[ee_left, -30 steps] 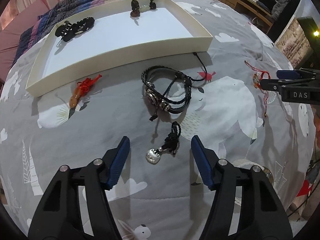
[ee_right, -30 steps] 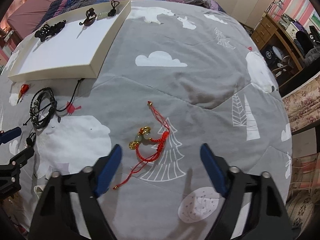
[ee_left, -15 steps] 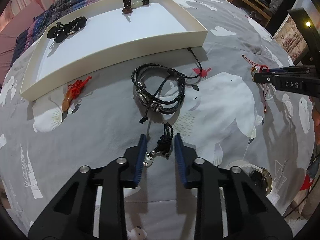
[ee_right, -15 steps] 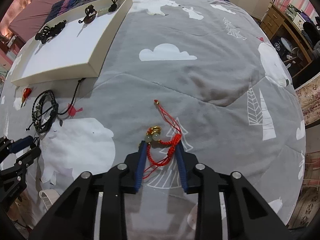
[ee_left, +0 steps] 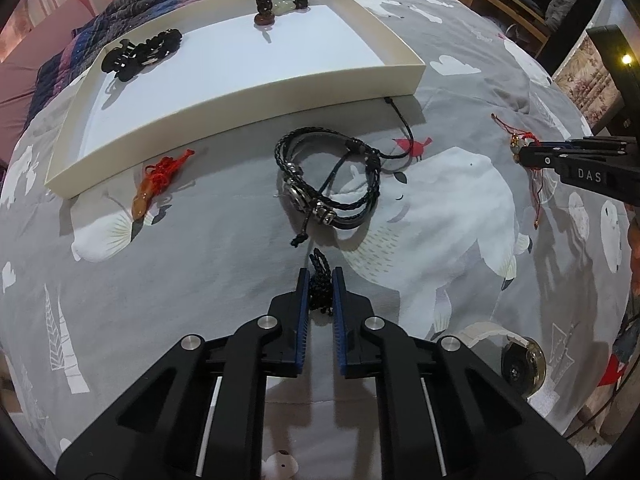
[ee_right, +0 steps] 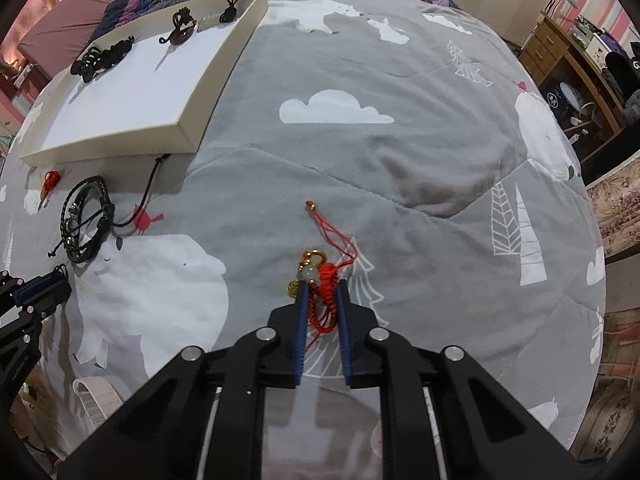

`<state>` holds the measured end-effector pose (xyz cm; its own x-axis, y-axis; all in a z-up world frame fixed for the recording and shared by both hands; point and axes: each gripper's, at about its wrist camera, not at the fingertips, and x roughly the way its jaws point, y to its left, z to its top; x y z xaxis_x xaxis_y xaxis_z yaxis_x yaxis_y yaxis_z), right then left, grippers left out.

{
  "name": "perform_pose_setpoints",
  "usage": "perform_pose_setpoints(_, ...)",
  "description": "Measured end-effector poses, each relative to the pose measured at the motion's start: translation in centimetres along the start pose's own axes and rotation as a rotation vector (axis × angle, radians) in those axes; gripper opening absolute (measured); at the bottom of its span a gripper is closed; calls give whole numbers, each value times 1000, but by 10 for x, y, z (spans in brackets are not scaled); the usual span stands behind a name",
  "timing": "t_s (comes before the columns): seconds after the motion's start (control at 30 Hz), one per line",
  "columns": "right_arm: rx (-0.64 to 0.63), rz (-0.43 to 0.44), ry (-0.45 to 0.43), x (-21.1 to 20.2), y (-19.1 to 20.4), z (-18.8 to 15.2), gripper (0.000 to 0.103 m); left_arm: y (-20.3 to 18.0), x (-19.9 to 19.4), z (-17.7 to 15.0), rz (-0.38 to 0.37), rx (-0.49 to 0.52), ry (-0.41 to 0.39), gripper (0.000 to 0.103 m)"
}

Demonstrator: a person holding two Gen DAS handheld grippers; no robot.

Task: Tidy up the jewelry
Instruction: 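Carry the pendant in the left tool and the tassel charm in the right tool into the tray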

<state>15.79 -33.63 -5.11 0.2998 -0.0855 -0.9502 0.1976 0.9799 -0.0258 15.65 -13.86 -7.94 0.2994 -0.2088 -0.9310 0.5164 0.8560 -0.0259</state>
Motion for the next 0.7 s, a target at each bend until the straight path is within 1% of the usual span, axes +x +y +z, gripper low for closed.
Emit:
perform_pose_setpoints(0.37, 27, 13, -34, -18, -4, -4, 10, 10, -16, -1, -17, -36, -29, 9)
perform_pose_setpoints(0.57, 24, 18, -62, -32, -2, 1, 10, 20, -35, -3, -30, -51, -61, 9)
perform_pose_setpoints(0.7, 18, 19, -84, -44, 2, 7, 10, 27, -50, 2, -28, -61, -87, 9)
